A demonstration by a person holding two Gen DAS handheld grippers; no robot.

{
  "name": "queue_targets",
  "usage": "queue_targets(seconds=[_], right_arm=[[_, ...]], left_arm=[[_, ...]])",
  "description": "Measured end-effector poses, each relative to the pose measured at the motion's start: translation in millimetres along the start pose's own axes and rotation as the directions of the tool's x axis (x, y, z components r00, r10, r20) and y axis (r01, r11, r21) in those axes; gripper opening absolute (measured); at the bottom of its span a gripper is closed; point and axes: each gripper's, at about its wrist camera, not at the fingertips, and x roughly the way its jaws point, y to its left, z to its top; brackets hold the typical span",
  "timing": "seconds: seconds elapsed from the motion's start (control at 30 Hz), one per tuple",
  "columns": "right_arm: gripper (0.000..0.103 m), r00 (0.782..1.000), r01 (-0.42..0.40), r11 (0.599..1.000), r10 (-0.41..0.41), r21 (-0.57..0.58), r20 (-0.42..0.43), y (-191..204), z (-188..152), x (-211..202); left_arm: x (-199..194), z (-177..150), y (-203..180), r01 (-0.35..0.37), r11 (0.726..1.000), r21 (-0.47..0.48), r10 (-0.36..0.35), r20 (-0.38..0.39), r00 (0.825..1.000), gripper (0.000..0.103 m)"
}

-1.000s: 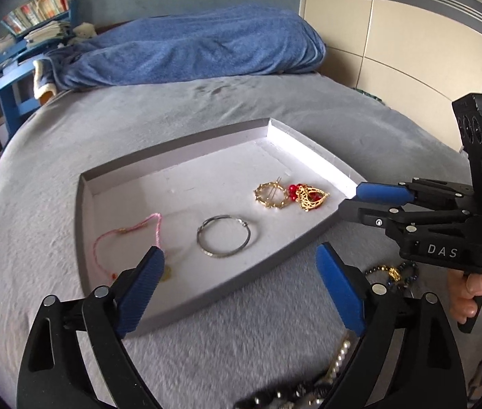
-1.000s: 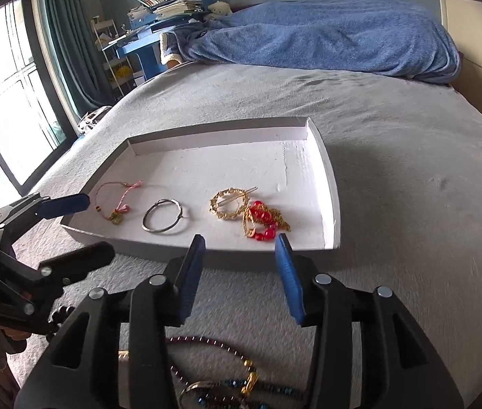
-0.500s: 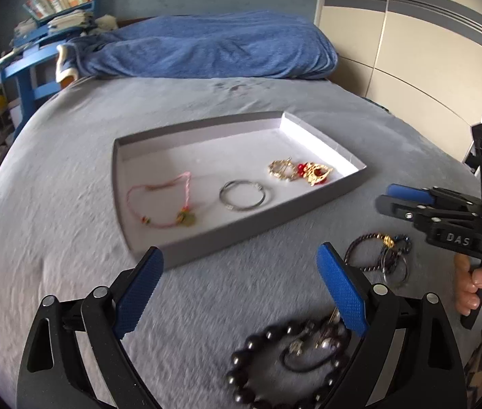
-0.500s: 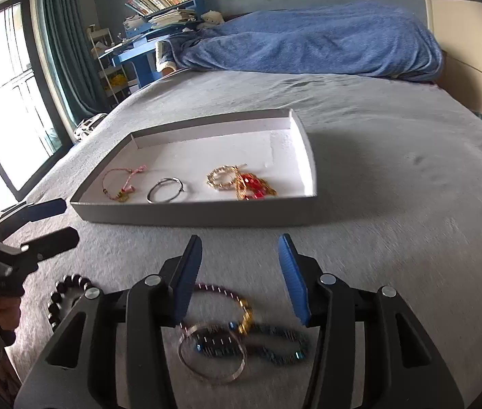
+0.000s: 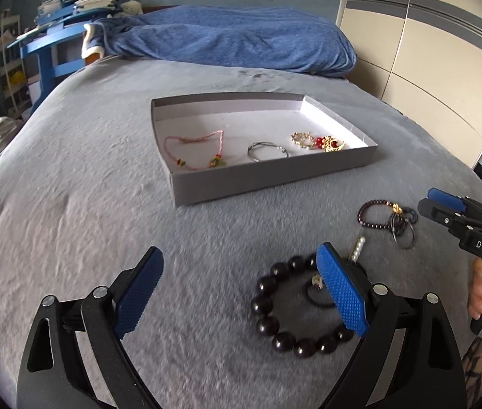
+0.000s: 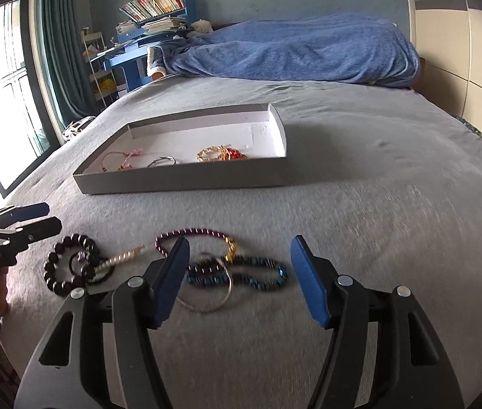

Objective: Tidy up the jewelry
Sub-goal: 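Withdraw both tools from the tray back to the jewelry pile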

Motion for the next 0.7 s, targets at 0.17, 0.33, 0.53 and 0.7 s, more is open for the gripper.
queue_targets(seconds=[0.17,0.33,0.53,0.7], right_arm=[[0.063,1.000,0.009,1.000,-0.009,0.004,-0.004,0,-10,-4],[0.063,1.000,0.010,0.999,-0.011,-0.032,-0.012,9,-16,-6],[0.063,1.000,0.008,0.998,-0.010,-0.068,-0.021,18,-21,-4],[0.063,1.000,0.005,0.997,-0.007,-0.083,-0.022,21,-23,-3]], left_arm=[[-3,-10,-1,0.002,1.000,-0.002,-0.002,-0.007,1.000,0.091],[-3,-16,-4,0.018,1.000,-0.002,-0.018,-0.014,1.000,0.091],[-5,-21,-12,0.038,0.999,0.028,-0.037,-0.015,0.999,0.091],[0,-20,-15,0.039,0.998,0.042,-0.037,-0.038,0.999,0.087]])
